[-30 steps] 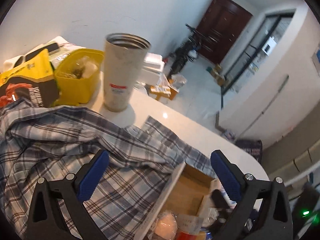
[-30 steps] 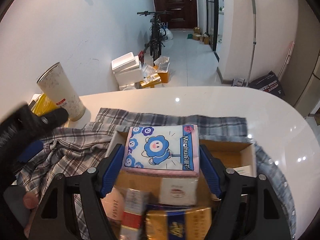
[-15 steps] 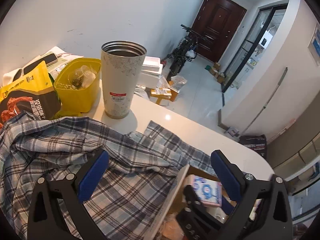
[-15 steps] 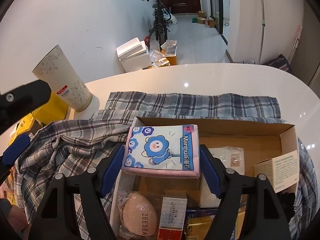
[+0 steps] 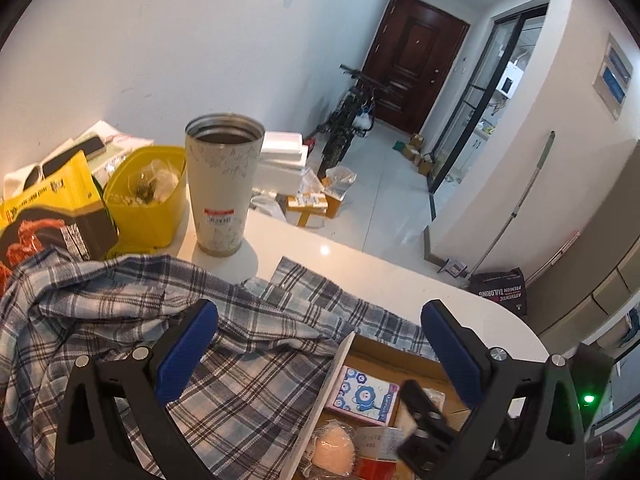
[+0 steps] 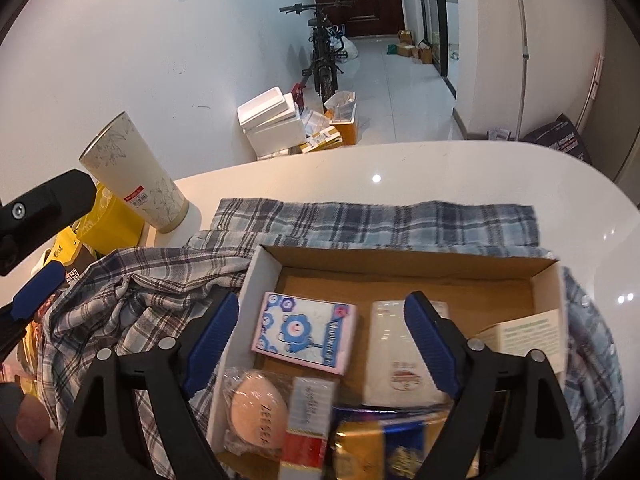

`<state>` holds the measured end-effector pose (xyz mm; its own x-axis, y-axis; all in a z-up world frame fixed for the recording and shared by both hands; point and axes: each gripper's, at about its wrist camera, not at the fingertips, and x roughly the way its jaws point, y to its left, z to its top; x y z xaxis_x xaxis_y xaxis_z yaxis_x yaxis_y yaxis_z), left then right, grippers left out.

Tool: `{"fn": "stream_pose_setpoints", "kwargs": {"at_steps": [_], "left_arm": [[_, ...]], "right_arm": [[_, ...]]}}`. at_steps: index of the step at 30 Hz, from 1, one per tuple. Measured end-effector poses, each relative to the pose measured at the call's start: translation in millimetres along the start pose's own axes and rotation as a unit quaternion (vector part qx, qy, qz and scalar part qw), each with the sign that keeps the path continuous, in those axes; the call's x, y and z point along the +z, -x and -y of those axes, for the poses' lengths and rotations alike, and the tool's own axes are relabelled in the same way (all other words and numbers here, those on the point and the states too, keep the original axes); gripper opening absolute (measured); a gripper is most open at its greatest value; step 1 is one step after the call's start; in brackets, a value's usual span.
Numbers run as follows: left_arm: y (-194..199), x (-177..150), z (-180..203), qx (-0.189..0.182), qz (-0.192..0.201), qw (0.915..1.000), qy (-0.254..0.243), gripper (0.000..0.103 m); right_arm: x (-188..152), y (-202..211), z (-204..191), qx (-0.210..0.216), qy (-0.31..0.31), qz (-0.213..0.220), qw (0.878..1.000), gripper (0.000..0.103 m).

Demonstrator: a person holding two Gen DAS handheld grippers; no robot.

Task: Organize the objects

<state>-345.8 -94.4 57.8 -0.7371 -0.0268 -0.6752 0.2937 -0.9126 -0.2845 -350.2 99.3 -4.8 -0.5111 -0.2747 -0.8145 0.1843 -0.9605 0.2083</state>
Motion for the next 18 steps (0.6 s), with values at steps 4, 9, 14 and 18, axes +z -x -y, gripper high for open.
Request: {"fn": "stream_pose_setpoints", "kwargs": {"at_steps": [4,9,14,18], "left_arm": [[15.3,0.1,13.0,-0.010,0.023,0.9991,-0.034,0.103],[24.6,-6.3,36.4,-0.047,0.025,0.9948,-0.087,0.103],[37.2,-20.7,66.2,-0.039,0.055,0.9860,-0.153,0.103],[49.7,-31.1,82.1,-0.065,0.062,0.9799,-0.178,0.103]], "right_arm": [[0.1,27.1,14.4,-0.018,0.004,0.029,0.999,0.084],[-1.6,64.7,34.5,-0.049,0.020,0.076,0.996,0.085],[-3.8,95.5,54.6,-0.062,0.028,0.115,0.991,0.090],[-5.9,113.2,67.1,-0.061,0.028,0.135,0.989,0.090]]}}
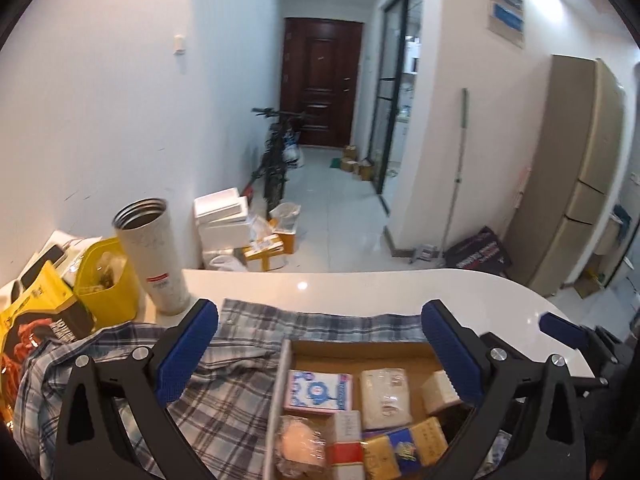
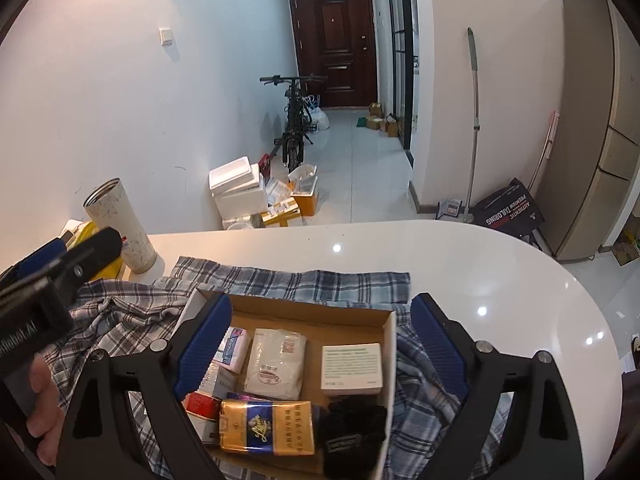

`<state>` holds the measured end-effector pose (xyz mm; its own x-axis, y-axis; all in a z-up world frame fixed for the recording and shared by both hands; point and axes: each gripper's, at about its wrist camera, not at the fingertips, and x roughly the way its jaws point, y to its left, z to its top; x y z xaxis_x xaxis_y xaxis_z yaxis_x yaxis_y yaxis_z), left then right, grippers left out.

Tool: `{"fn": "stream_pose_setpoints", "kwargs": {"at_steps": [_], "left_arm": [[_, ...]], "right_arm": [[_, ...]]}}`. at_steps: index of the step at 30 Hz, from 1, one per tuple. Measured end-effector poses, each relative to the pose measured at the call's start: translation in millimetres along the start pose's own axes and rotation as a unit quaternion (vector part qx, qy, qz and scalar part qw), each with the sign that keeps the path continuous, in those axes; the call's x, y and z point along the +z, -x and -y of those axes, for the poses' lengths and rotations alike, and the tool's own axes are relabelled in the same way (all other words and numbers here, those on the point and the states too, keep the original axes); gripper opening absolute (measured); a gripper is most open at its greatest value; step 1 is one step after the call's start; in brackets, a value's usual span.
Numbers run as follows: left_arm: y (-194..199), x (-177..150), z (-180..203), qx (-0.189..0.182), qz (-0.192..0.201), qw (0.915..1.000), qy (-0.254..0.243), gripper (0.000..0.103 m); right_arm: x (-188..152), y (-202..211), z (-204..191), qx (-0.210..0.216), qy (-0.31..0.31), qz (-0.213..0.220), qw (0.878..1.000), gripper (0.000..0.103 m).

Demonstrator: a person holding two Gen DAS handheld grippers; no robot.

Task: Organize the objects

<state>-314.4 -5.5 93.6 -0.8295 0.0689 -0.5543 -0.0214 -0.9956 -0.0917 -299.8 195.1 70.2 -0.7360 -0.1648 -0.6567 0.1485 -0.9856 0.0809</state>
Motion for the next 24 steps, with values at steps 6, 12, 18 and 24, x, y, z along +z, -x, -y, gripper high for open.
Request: {"fn": "stream_pose_setpoints", "kwargs": {"at_steps": [6,12,18,24], "left_arm": [[20.6,-1.3,16.3,-0.008,0.021,0.9997,-0.015,0.103],[37.5,-1.6,24.6,-0.005,0.040,0.9989,-0.025,0.103],[35.1,-6.3,30.0,-0.007,0.037,0.9988,-0.032,0.103],[37.4,-8.7,37.2,-0.009,0.037,0.9986,-0.037,0.103]], "right_arm": [[-1.8,24.4,13.1,-0.002,0.009,0.026,1.000,0.090],[-1.9,55.0,28.6,-0.007,-0.005,0.093,0.996,0.099],[-2.7,66.4,41.7,-0.031,-0.016,0.138,0.990,0.103],[0.2,66.3,55.8,-0.029,-0.038,0.139,0.989,0.103]]}}
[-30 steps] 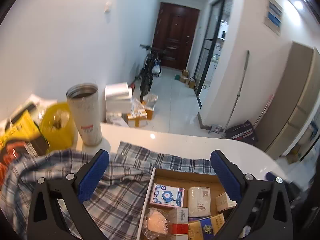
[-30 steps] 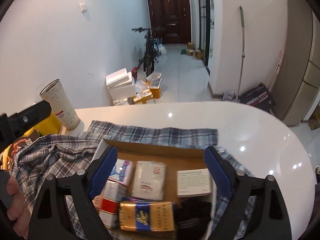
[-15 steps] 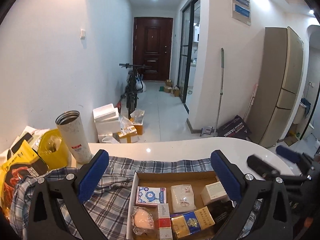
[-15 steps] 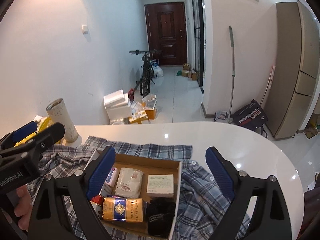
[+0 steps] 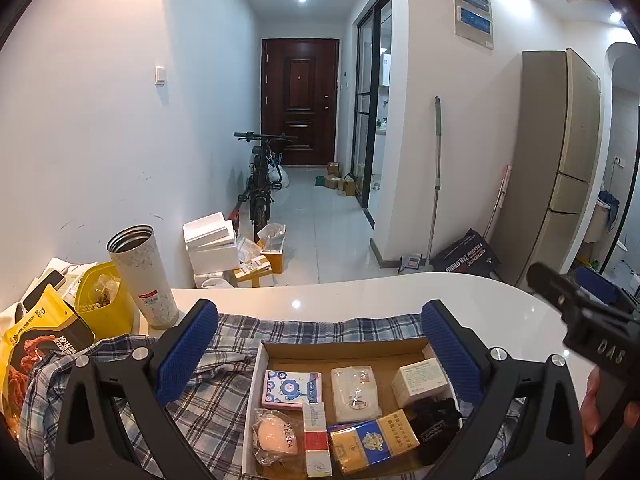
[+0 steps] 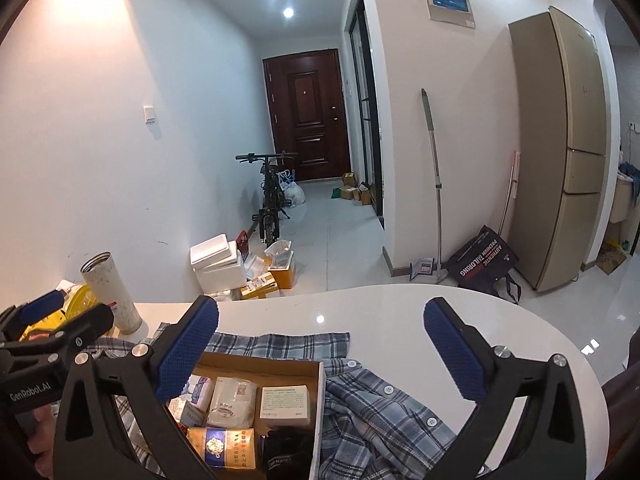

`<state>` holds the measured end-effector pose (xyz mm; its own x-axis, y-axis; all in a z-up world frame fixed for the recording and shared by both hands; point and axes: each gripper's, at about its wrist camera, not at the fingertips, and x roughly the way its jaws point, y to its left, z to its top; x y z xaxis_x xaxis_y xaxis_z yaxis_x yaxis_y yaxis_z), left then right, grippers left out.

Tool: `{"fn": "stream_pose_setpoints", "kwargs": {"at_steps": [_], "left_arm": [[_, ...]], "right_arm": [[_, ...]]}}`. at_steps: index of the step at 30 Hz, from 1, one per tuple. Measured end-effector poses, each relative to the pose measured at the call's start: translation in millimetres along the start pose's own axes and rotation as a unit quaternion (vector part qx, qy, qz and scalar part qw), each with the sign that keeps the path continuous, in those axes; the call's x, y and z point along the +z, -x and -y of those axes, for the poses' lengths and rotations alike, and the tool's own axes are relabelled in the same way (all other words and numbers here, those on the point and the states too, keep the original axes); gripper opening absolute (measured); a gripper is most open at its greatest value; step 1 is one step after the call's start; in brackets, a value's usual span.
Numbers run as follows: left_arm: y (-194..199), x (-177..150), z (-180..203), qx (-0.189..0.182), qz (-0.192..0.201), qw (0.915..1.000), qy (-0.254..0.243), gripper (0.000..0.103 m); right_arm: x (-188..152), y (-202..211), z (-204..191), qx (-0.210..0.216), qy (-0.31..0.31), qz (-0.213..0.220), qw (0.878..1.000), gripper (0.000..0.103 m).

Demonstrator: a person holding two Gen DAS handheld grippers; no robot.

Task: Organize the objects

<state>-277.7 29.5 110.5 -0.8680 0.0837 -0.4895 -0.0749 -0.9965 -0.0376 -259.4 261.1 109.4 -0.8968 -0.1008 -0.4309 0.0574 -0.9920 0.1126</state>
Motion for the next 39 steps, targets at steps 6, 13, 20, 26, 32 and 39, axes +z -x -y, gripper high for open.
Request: {"fn": "stream_pose_setpoints", "kwargs": {"at_steps": [6,13,20,26,32,39], "left_arm": [[28.7,2.3,1.1,0.004,0.047,0.9989,-0.001,0.103],[91.4,8.5,-10.1,-0.027,0.116,0.9922,0.036,0.103],[158.6,8.7,-17.4,-0.019,0.200,0.9790,0.036,0.103],[204.2,12.6,-5.4,-0.014,0.238,0.9710,0.013,0.103],[266.1,-22.4,2.6,0.009,0.291,0.9564,-0.026,0.103],[331.6,-56.9,2.5,-0.015,0.322,0.9459,-0.033,0.103]], "right_arm": [[7.4,28.4,14.7,-0.016,-0.025,0.045,0.999,0.103],[17.1,65.0,16.3,-0.019,-0.018,0.100,0.995,0.103],[24.0,116.8,2.3,0.005,0.010,0.156,0.988,0.103],[27.4,164.1,-12.8,0.019,0.027,0.202,0.979,0.103],[25.9,208.2,-31.5,0.058,0.053,0.213,0.974,0.103],[-0.4,277.1,-31.1,0.052,0.044,0.269,0.961,0.103]]}}
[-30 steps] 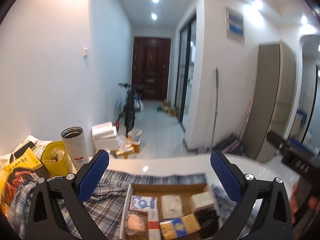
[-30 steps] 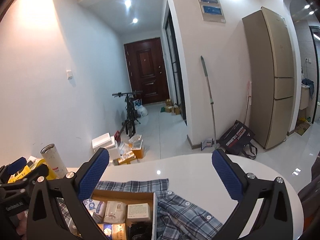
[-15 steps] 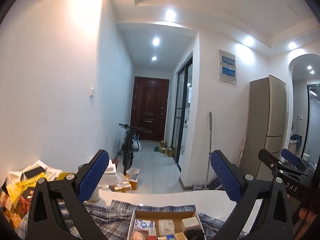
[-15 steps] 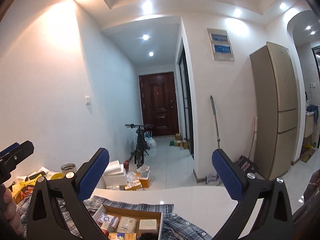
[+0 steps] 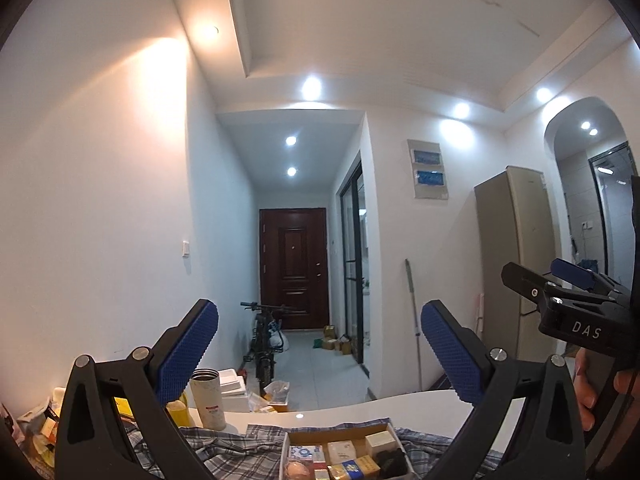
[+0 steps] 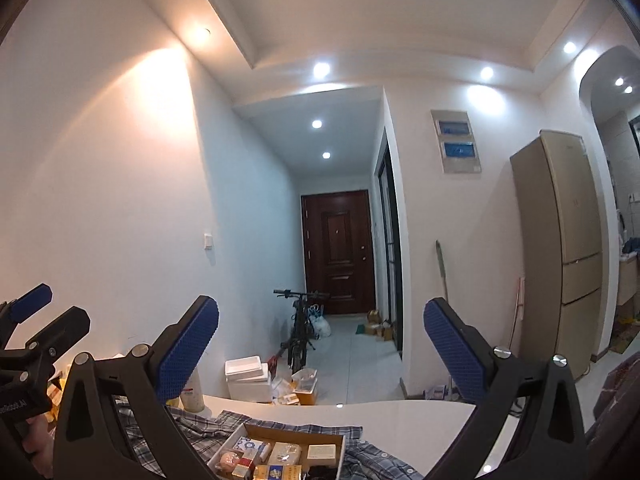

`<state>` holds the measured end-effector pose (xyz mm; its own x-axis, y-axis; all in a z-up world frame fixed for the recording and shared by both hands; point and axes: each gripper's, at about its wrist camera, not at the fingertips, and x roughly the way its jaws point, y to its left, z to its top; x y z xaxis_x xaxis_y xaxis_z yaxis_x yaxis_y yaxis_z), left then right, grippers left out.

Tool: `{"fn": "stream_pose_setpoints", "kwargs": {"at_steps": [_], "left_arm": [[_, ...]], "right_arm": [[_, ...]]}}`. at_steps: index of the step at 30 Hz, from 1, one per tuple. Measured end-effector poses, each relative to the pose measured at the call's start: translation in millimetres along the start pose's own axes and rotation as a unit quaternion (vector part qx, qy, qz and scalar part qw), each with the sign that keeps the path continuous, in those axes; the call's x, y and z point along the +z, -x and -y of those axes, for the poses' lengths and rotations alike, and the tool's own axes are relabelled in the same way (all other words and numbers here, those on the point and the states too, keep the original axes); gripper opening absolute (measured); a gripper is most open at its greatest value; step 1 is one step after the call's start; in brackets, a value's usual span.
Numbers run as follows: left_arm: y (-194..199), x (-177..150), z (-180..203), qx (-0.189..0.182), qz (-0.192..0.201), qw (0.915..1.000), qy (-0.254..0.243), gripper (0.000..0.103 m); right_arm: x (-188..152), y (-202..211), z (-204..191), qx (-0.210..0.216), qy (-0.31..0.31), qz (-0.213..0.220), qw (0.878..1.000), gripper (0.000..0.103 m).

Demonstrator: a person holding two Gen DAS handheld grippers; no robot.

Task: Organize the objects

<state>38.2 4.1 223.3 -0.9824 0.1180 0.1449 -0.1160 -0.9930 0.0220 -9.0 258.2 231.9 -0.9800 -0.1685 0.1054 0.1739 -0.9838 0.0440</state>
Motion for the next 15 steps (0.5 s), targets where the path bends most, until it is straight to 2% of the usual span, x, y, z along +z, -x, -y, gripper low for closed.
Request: {"fn": "stream_pose_setpoints", "kwargs": {"at_steps": [5,8,11,15], "left_arm": [[44.5,8.4,0.3,-0.012,0.017,0.9998,0.002,0.103],[67.8,13.8,3.2,-0.010,0.026,0.9996,-0.007,0.103],[84.9,15.7,5.6,0.007,0.034,0.9993,-0.017,0.103],[97.1,10.3,4.7,-0.008,0.023,0.9996,-0.017,0.103]], "right_arm": [[7.0,57.7,-13.2,0.000,0.021,0.032,0.999,0.103],[9.1,90.4,-27.5,-0.016,0.046,0.059,0.997,0.103],[12.1,108.2,-42.4,-0.039,0.081,0.067,0.994,0.103],[12.1,119.5,-46.4,-0.030,0.086,0.062,0.994,0.103]]}}
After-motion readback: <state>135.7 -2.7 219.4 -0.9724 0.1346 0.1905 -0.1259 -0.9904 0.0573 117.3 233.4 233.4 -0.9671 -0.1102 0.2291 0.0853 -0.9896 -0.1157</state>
